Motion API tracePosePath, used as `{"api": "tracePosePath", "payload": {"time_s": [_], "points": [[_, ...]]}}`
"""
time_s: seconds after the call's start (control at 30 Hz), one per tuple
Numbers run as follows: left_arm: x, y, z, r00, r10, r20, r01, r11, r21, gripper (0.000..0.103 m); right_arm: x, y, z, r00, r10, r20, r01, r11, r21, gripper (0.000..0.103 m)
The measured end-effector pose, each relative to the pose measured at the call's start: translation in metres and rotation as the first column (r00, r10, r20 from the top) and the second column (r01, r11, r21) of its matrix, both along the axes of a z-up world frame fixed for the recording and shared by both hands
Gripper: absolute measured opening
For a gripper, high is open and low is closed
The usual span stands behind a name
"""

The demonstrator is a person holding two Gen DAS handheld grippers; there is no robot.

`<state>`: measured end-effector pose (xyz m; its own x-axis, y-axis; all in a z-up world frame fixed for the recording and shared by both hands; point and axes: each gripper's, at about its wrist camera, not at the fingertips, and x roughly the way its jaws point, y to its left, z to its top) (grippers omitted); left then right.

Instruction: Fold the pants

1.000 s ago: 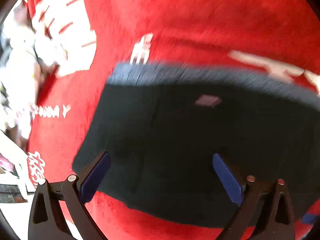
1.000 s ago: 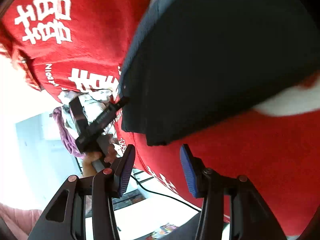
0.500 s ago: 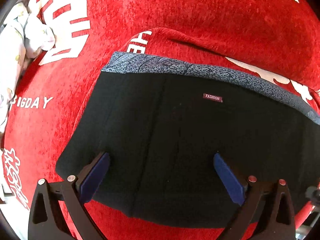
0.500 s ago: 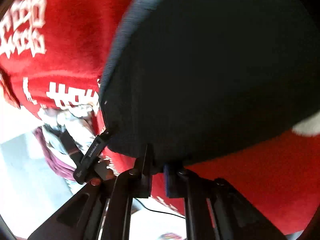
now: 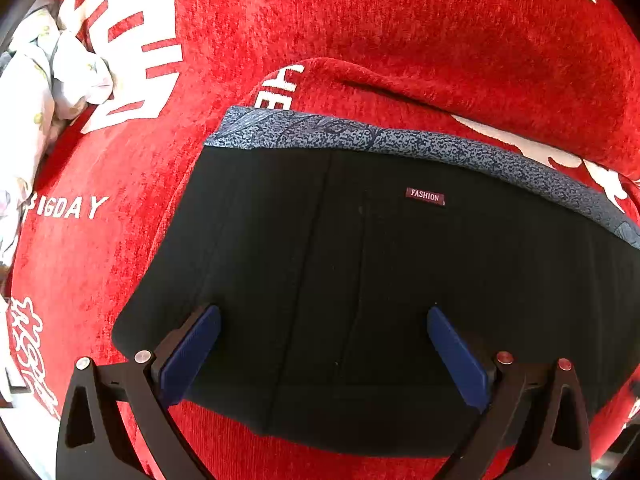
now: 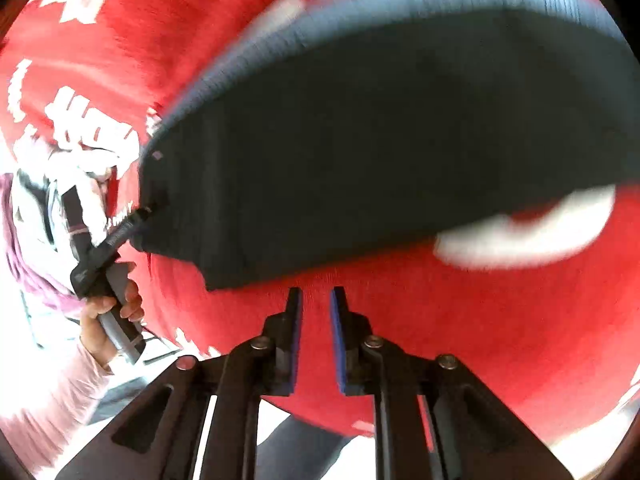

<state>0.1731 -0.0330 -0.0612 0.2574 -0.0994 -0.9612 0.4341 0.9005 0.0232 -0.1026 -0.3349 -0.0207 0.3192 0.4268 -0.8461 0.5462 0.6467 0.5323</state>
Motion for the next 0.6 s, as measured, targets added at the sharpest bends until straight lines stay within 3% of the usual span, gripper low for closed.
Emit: {"api": "tracePosePath", "payload": {"time_s": [0.1,0.13,0.17,0.2,0.27,0.4,0.47,0.57,0.6], "points": [[-0.001,0.0,0.0,1.0,0.003,0.005,-0.003,1.0,-0.003,0.103,0.024,-0.016,0.009,0.999,0.013,0.039,-0.009,0.995,-0.097,0.024],[-0.001,0.0,0.001,1.0,0.004,0.004,-0.004,1.0,0.0,0.103,0.03,-0.019,0.003,1.0,0.004,0.024,-0.001,0.994,-0.105,0.035],[-0.001,-0.001,0.002,1.0,0.009,-0.002,-0.009,1.0,0.01,0.103,0.034,-0.024,-0.011,1.0,-0.011,-0.023,0.008,0.994,-0.108,0.038],[-0.001,-0.002,0.003,1.0,0.015,-0.007,-0.014,1.0,0.019,0.103,0.037,-0.024,-0.023,0.998,-0.014,-0.055,0.009,0.996,-0.091,0.038],[0.0,-0.006,0.009,1.0,0.023,-0.011,-0.023,0.999,0.039,0.103,0.03,-0.023,-0.023,0.999,-0.036,0.006,0.036,0.993,-0.11,0.038],[0.013,0.002,0.029,0.998,0.058,0.02,-0.058,0.998,-0.007,0.103,0.036,-0.006,-0.012,0.995,0.09,-0.039,-0.096,0.975,-0.201,0.039],[0.027,0.017,0.037,0.996,0.093,0.014,-0.092,0.995,-0.039,0.103,0.044,-0.001,-0.006,0.986,0.152,-0.064,-0.162,0.967,-0.196,0.041],[0.047,0.044,0.038,0.995,0.092,-0.022,-0.094,0.993,-0.069,0.103,0.065,0.006,0.022,0.965,0.258,0.054,-0.25,0.961,-0.122,0.044],[0.052,0.053,0.037,0.996,0.084,-0.037,-0.087,0.994,-0.073,0.103,0.073,0.009,0.031,0.953,0.291,0.082,-0.281,0.952,-0.117,0.051]]}}
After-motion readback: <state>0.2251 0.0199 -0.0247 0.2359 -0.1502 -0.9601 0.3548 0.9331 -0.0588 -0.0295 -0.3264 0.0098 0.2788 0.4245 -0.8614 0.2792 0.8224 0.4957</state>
